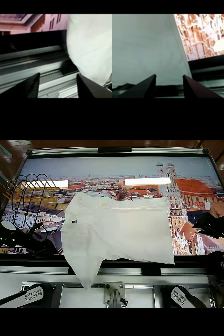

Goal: Fold the shirts.

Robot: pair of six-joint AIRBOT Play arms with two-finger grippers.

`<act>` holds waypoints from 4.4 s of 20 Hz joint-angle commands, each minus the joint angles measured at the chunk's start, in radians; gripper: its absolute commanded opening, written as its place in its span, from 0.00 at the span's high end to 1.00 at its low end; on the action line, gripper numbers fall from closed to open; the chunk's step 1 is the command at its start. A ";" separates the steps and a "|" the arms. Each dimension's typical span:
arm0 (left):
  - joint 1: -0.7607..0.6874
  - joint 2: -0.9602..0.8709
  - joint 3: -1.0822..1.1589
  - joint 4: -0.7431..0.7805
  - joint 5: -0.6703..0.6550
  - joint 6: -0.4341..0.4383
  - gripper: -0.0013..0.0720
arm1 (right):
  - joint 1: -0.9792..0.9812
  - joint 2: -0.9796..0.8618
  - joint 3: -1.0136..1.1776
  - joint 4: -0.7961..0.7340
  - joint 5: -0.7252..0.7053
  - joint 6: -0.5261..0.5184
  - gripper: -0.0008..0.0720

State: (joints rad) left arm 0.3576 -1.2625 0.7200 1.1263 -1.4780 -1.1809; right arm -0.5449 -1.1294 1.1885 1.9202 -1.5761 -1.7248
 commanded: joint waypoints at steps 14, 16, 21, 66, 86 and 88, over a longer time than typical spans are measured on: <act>-0.133 0.000 -0.129 -0.126 0.174 0.005 0.23 | 0.000 0.001 0.000 0.000 0.002 0.000 0.35; -0.177 -0.010 -0.130 -0.126 0.178 -0.018 0.23 | 0.000 0.001 0.000 -0.009 0.005 0.000 0.35; -0.208 -0.032 -0.129 -0.133 0.223 -0.098 0.78 | 0.000 -0.002 -0.040 -0.057 0.003 0.013 0.18; -0.208 0.403 1.317 -0.156 0.644 -0.020 0.94 | 0.343 0.259 0.672 0.241 0.728 -0.289 0.90; -0.208 0.526 0.852 0.034 0.081 -0.193 0.94 | 0.343 0.192 0.516 -0.109 -0.139 0.047 0.90; -0.209 0.422 0.680 0.023 0.119 -0.193 0.94 | 0.343 0.111 0.337 -0.100 -0.014 0.037 0.90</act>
State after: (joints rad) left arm 0.1486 -0.7464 1.6199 1.1553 -1.3380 -1.3708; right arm -0.2020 -0.9173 1.7168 1.8248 -1.5883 -1.6878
